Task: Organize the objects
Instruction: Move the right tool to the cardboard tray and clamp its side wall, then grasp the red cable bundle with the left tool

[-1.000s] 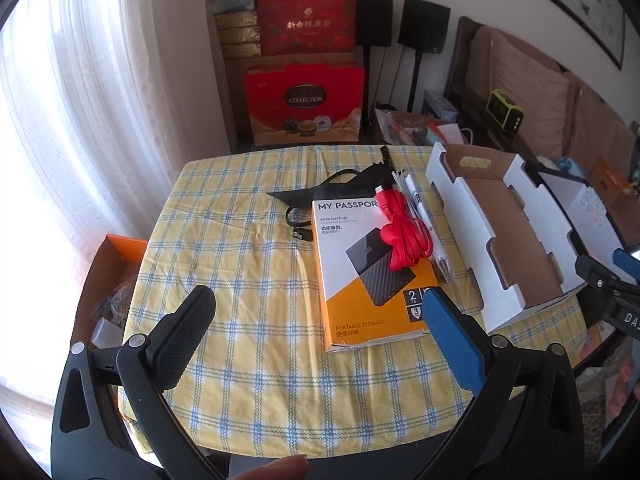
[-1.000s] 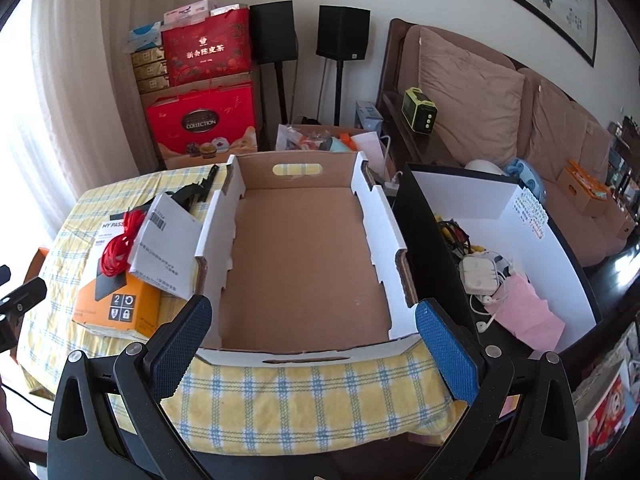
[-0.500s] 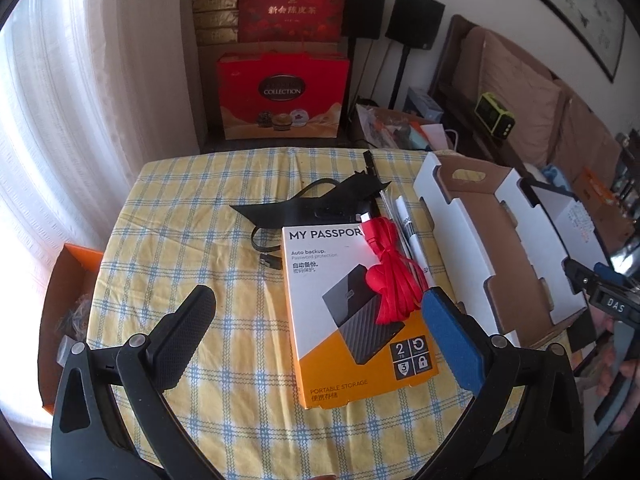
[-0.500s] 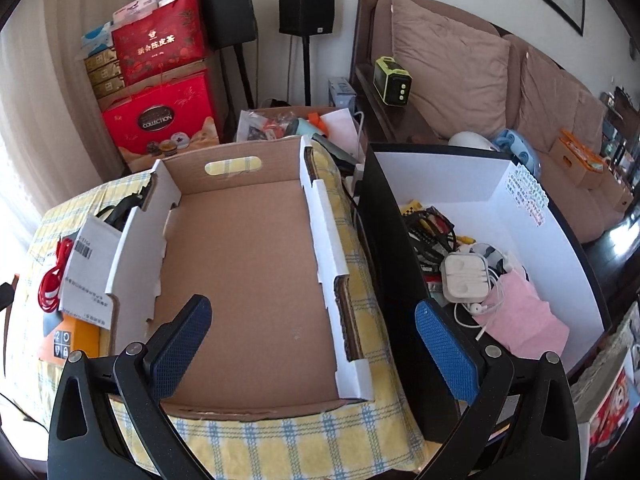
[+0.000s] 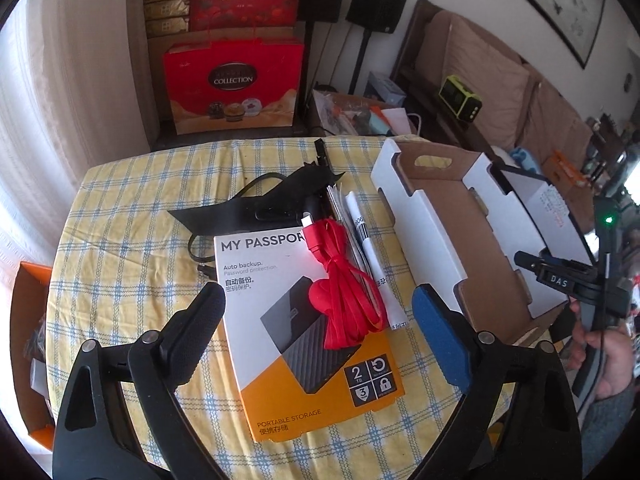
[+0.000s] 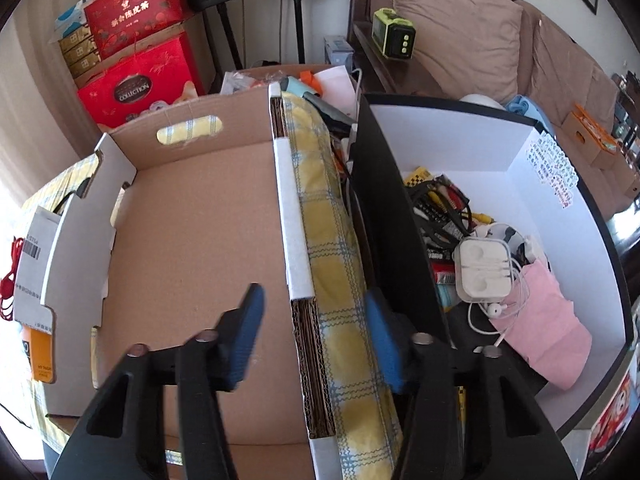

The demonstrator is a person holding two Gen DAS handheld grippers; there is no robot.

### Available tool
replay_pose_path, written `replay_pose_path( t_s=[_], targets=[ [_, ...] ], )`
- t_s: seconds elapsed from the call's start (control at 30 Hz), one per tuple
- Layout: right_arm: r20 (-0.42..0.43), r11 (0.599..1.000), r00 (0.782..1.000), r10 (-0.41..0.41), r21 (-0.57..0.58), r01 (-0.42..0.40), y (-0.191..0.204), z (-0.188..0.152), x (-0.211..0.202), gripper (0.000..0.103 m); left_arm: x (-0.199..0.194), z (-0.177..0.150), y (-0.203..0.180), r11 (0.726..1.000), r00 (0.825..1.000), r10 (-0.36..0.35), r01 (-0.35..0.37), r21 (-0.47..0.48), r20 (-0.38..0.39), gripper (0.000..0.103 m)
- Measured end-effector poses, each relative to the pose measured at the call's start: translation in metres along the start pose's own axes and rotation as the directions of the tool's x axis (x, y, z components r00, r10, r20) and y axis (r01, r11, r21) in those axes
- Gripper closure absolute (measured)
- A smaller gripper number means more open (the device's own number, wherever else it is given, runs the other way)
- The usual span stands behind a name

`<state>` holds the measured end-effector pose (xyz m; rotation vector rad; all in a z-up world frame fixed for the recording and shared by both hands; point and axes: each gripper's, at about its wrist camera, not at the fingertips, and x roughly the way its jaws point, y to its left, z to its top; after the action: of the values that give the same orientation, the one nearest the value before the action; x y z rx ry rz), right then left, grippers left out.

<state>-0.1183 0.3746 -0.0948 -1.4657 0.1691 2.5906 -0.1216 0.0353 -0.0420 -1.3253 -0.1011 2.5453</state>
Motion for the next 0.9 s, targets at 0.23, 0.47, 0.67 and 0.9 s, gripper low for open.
replay_pose_path(
  t_s=[0.23,0.47,0.67,0.9],
  targets=[
    [-0.024,1.000,1.000,0.012,-0.027,-0.012,0.004,-0.009,0.007,0.087,0.015,-0.001,-0.004,1.000,1.000,-0.007,0.008,0.024,-0.030,0.028],
    [0.000,0.997,1.000,0.011,-0.081,-0.011,0.005,-0.023,0.004,0.090,0.017,-0.005,0.005,0.998,0.997,-0.065,0.064,-0.017,-0.037,0.052],
    [0.002,0.996,0.999,0.044,-0.080,-0.043,0.004,-0.034,-0.004,0.091,0.014,-0.005,0.004,0.995,0.995,-0.095,0.094,-0.021,-0.036,0.071],
    [0.004,0.993,0.998,0.060,-0.101,-0.059,0.008,-0.044,-0.011,0.091,0.005,-0.008,0.011,0.992,0.993,-0.114,0.113,-0.053,-0.016,0.086]
  ],
)
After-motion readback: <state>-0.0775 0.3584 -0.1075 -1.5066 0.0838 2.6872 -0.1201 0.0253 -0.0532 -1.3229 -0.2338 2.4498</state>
